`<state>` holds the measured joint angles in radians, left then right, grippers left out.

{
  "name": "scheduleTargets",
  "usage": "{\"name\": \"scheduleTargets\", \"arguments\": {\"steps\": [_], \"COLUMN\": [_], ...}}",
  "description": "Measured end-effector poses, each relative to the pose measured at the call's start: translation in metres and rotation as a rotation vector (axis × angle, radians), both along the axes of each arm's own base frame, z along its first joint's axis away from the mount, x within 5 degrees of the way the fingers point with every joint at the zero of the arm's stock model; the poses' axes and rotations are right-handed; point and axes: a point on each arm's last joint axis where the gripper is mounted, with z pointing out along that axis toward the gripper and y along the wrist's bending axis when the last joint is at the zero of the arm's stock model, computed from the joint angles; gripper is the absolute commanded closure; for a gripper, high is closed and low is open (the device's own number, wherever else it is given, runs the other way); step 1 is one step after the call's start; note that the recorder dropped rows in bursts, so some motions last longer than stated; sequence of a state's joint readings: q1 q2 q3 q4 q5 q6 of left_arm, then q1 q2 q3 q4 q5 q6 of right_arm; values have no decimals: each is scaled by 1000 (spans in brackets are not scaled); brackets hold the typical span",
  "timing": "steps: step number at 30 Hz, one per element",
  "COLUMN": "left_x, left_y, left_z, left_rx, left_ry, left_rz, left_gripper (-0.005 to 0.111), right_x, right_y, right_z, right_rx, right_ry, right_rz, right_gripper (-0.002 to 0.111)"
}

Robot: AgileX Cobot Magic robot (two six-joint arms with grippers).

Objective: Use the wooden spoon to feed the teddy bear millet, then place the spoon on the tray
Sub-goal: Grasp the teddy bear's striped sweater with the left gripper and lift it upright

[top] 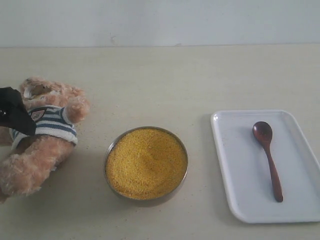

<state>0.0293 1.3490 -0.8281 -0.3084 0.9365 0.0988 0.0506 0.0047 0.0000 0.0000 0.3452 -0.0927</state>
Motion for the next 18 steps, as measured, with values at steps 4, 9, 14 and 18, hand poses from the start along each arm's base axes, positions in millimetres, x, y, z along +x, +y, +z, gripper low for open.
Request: {"name": "scheduleTargets", "arguments": {"steps": [4, 9, 14, 18], "left_x": [1, 6, 15, 20], "left_y": [-2, -1, -3, -6], "left_z": [-19, -41, -57, -73], "left_rx": [-18, -6, -34, -76], "left_ry": [7, 10, 28, 75], "left_rz": [-13, 11, 12, 12], "left_gripper": [-3, -3, -3, -3], "right_x": [0, 0, 0, 0], "right_y": [0, 0, 0, 0], "right_z": [0, 0, 0, 0], "right_rx": [0, 0, 0, 0], "right_ry": [0, 0, 0, 0], "right_rz": [0, 0, 0, 0], "right_gripper": [107, 107, 107, 107]}}
